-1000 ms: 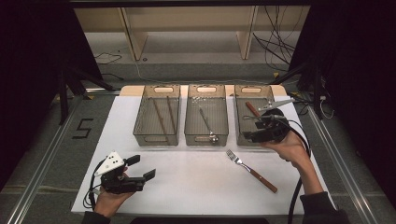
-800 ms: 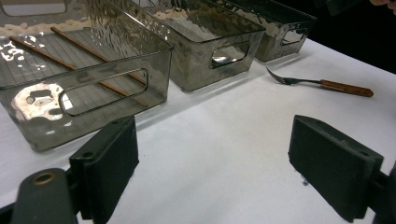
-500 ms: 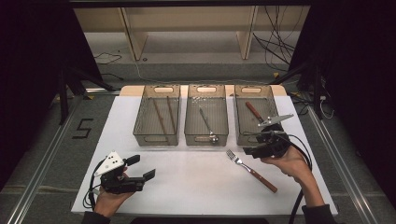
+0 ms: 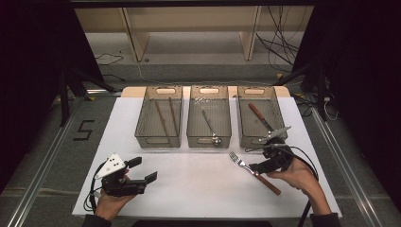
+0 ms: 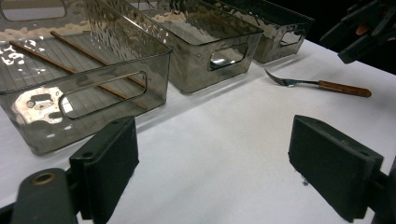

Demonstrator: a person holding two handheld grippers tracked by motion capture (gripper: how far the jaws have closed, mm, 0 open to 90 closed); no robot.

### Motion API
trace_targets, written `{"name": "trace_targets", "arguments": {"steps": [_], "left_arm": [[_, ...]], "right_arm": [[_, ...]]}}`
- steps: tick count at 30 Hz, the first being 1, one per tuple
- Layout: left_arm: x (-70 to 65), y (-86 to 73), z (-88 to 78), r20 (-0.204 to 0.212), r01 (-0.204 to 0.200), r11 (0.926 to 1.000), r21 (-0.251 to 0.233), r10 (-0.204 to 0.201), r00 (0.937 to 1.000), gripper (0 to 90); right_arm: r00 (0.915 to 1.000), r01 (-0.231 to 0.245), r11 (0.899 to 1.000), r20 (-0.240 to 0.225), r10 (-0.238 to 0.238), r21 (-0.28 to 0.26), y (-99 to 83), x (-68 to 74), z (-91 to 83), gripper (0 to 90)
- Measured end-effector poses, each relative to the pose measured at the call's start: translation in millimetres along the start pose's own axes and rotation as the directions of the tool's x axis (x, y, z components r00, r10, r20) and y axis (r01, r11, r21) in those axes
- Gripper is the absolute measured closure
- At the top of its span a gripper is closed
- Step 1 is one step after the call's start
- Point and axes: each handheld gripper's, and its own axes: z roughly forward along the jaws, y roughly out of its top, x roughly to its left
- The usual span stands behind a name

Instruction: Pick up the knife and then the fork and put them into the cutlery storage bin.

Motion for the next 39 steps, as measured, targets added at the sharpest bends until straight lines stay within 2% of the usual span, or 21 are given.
{"name": "trace_targets", "arguments": {"steps": [5,13,19,30,39], "left_arm": [[-1.1,-0.1,0.2,0.0,-0.001,1.0,0.003,0.001,1.0,15.5],[-2.0,-0.2,0.3,0.002,-0.002,1.0,0.001,0.002,1.0,15.5],[-2.2,-0.1,0.5,0.004,-0.004,1.0,0.004,0.004,1.0,15.5],[-2.9,-0.4,1.0,0.005,-0.004,1.0,0.003,0.004,1.0,15.5],[-3.0,-0.7,1.5,0.007,-0.008,0.9999,0.009,0.008,0.9999,15.5]], "right_arm": [[0.9996,0.015,0.996,0.021,-0.016,0.083,-5.3,3.3,6.2,29.9],[0.9991,0.036,0.988,0.016,-0.039,0.151,-11.8,4.6,14.9,38.5],[0.999,0.034,0.979,0.02,-0.039,0.201,-16.2,4.1,22.5,46.3],[0.9986,0.042,0.968,0.022,-0.048,0.249,-18.9,5.3,30.3,59.6],[0.9955,0.07,0.958,0.042,-0.085,0.279,-18.0,9.6,36.6,70.1]]}}
